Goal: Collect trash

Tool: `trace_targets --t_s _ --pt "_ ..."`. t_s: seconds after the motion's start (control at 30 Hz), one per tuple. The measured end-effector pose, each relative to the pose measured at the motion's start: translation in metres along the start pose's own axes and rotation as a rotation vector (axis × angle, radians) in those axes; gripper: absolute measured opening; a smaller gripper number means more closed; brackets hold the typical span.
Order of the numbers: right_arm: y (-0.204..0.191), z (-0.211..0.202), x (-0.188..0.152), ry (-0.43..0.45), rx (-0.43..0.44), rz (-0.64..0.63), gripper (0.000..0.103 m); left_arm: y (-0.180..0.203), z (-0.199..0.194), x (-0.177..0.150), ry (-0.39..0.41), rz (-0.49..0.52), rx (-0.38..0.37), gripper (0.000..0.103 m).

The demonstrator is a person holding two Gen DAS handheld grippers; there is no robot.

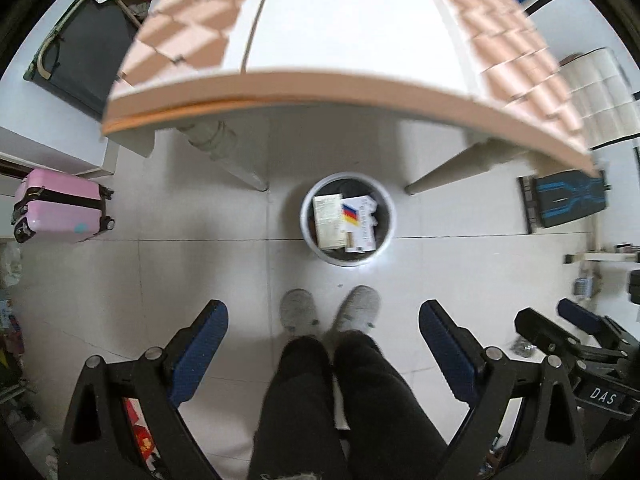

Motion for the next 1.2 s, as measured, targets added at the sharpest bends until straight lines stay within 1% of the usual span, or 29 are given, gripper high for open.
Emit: trace_targets --t_s 0.2,0.33,0.47,0.57,0.73,0.83,0.97,1.2 --pt "-0.033 -0.098 -0.018 0.014 0.087 -0.028 0.103 -0.001 -0.084 -0.011 0.031 0.0 -0.124 0.097" --pt "-0.055 -0.161 -0.026 0.036 0.135 -0.05 0.103 -0.004 -0.131 -0.016 0.066 0.004 -0.181 0.097" --pt "-0.079 -0.205 -0.035 0.056 0.191 -0.067 0.103 -0.006 -0.167 -0.021 0.098 -0.004 -0.231 0.097" --pt "-0.093 -0.229 -0.042 0.064 0.219 -0.089 0.103 -0.009 -0.189 -0.022 0.12 -0.013 -0.266 0.097" --pt "-0.114 -0.249 -0.052 0.063 0.264 -0.11 0.103 -0.013 -0.222 -0.028 0.148 -0.021 -0.314 0.097" --pt "-0.12 -0.256 -0.056 0.066 0.279 -0.114 0.103 -0.016 -0.232 -0.03 0.16 -0.023 -0.33 0.097" --pt "-0.125 -0.259 -0.061 0.057 0.302 -0.112 0.103 -0.016 -0.241 -0.033 0.17 -0.016 -0.342 0.097" --pt "-0.13 -0.265 -0.063 0.055 0.297 -0.128 0.103 -0.013 -0.247 -0.037 0.183 0.0 -0.365 0.099"
Point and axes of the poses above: each gripper's, at about its wrist camera, not at the fingertips, and z roughly the way its jaws point, y to its right, x to its top, the point moved 8 cm from there along z, roughly the way its jaws point, and after that the axes turned 13 degrees about x, right-handed, at the moved point
